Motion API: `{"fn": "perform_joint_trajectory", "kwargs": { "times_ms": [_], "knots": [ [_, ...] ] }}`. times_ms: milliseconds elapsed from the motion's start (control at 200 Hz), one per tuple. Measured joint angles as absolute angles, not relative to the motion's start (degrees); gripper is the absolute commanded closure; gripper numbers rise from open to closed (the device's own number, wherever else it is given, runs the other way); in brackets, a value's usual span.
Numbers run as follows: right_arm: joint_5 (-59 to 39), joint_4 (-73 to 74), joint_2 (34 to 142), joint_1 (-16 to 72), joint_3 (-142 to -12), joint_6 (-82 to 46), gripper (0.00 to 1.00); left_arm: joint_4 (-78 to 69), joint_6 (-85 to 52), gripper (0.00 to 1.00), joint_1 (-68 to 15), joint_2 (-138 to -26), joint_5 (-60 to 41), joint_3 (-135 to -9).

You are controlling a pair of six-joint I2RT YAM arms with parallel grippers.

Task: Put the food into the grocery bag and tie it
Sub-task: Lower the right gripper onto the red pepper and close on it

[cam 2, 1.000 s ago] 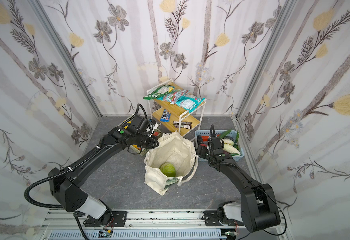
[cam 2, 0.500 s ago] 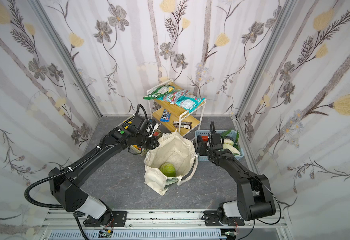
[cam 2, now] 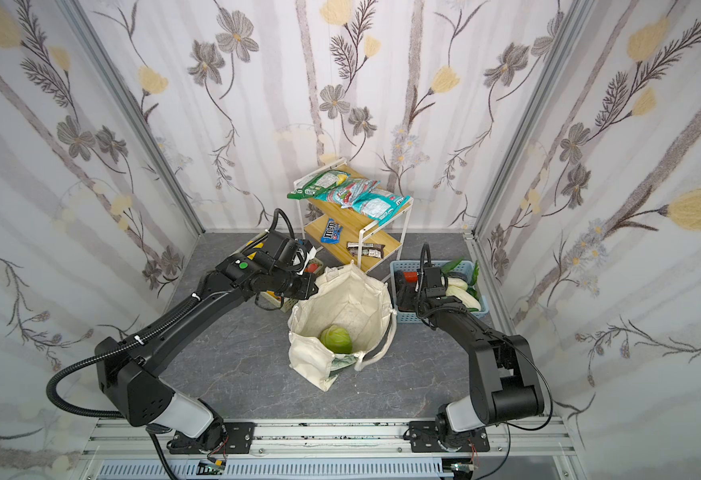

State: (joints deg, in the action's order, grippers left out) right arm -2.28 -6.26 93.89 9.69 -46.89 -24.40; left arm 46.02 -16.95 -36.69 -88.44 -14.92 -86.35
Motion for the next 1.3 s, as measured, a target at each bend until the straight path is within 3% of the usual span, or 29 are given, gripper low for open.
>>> {"fn": "perform_joint_trajectory", "kwargs": {
  "times_ms": [245, 425, 1299],
  "knots": [
    [-2.59, -3.22, 95.7, 9.28, -46.59, -24.38, 0.2, 46.0, -17.02, 1.0, -36.71, -88.05, -14.59, -85.95],
    [-3.25, -1.96, 96.55, 8.86, -46.15, -24.62, 0.28, 45.91, -17.21, 1.0, -36.75, -87.99, -14.57, -85.69],
    [-7.29, -6.07, 87.26, 7.77, -46.74, -25.04, 0.28, 45.3, -18.06, 1.0, -36.82, -87.85, -14.15, -85.25]
  ]
}}
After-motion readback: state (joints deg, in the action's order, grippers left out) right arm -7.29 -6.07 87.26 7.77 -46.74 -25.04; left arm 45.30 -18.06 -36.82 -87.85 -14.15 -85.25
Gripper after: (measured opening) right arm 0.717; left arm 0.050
